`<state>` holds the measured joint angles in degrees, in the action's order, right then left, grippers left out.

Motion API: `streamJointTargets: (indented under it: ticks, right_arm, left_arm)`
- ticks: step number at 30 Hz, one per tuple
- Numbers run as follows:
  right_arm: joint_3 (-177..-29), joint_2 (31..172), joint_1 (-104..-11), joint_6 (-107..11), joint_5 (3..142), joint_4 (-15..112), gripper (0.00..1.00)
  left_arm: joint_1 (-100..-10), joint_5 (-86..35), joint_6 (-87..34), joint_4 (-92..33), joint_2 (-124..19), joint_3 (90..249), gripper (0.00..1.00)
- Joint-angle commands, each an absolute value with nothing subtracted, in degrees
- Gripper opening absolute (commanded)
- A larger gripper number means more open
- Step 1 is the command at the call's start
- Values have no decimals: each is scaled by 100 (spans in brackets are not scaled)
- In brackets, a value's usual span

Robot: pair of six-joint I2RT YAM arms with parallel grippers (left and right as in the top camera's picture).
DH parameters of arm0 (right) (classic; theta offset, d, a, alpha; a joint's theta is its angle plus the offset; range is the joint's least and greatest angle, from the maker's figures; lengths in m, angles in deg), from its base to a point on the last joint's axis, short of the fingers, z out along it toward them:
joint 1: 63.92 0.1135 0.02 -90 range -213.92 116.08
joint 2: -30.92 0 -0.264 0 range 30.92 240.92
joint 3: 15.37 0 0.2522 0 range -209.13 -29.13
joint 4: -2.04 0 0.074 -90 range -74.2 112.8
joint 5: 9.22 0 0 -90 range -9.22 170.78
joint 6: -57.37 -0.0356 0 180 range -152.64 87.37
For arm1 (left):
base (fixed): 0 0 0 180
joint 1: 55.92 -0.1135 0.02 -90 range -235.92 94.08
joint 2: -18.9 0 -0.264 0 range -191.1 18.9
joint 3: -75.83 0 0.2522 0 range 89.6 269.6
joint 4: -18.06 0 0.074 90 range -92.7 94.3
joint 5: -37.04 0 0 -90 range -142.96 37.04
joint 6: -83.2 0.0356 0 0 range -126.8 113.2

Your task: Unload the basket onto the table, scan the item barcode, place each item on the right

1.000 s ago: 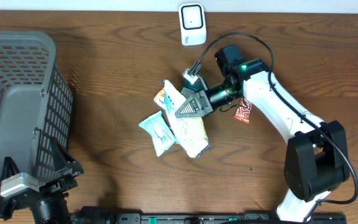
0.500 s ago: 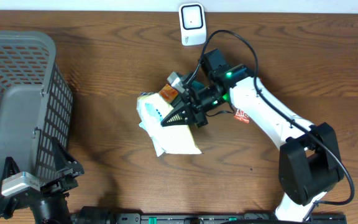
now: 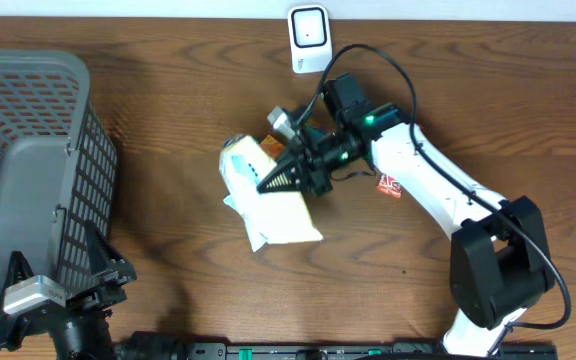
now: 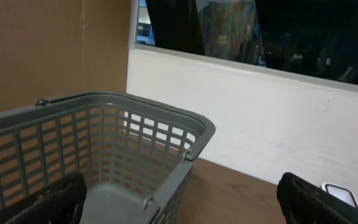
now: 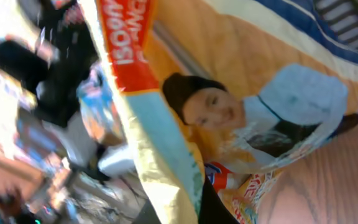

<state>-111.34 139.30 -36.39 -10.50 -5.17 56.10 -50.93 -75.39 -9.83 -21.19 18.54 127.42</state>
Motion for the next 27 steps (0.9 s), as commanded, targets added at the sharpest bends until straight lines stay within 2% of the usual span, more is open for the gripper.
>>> streamJointTargets:
  ticks: [1, 10, 17, 21, 25, 27]
  right_arm:
    - [-11163, 13930, -3860, -4215, -869, 5264, 1]
    - [-11160, 13930, -3914, -7166, -869, 5286, 1]
    - [-11160, 13930, -4006, -7653, -871, 5291, 1]
    - [-11160, 13930, -4011, -7470, -871, 5275, 1]
    - [-11160, 13930, -4046, -5369, -631, 5031, 2]
    - [-11160, 13930, -4050, -4749, -439, 5162, 2]
  left_arm:
    - [-5069, -7553, -1011, -2117, 1876, 12742, 98]
    - [-5069, -7553, -1011, -2119, 1876, 12742, 98]
    - [-5069, -7553, -1011, -2119, 1876, 12742, 98]
    - [-5069, -7553, -1011, -2117, 1876, 12742, 98]
    - [-5069, -7553, -1011, -2117, 1876, 12742, 98]
    - [-5069, -7553, -1011, -2117, 1876, 12742, 98]
